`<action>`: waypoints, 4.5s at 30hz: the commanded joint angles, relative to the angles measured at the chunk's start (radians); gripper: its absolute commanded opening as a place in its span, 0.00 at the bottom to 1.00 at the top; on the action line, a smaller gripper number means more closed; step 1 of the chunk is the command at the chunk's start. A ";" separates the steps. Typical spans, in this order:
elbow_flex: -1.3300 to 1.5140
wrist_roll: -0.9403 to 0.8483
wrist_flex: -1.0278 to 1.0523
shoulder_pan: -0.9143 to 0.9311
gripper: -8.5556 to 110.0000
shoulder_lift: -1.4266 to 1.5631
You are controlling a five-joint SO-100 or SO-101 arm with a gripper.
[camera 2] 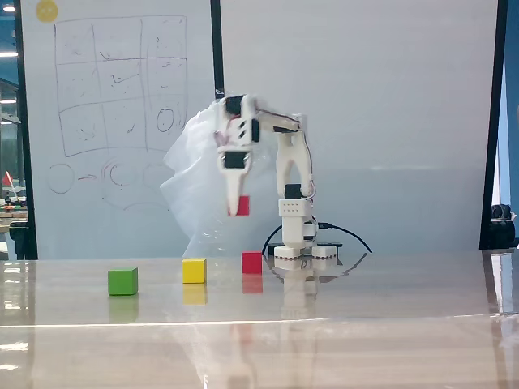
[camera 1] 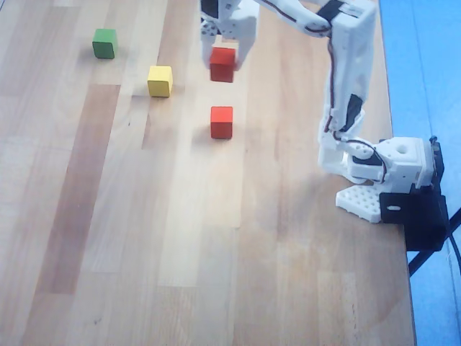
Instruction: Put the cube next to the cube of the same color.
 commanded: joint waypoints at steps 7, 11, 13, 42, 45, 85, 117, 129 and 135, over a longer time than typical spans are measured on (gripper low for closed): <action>-0.060 -0.015 -0.167 0.083 0.07 -0.132; 0.017 0.003 -0.230 0.084 0.07 -0.152; 0.061 0.017 -0.262 0.069 0.07 -0.153; 0.360 -0.040 -0.543 0.023 0.17 -0.156; 0.360 -0.046 -0.538 0.028 0.25 -0.153; 0.178 0.503 0.020 -0.701 0.08 0.750; 1.559 0.319 -0.565 -0.397 0.07 1.514; 1.563 0.319 -0.565 -0.397 0.07 1.517; 1.563 0.319 -0.565 -0.397 0.07 1.517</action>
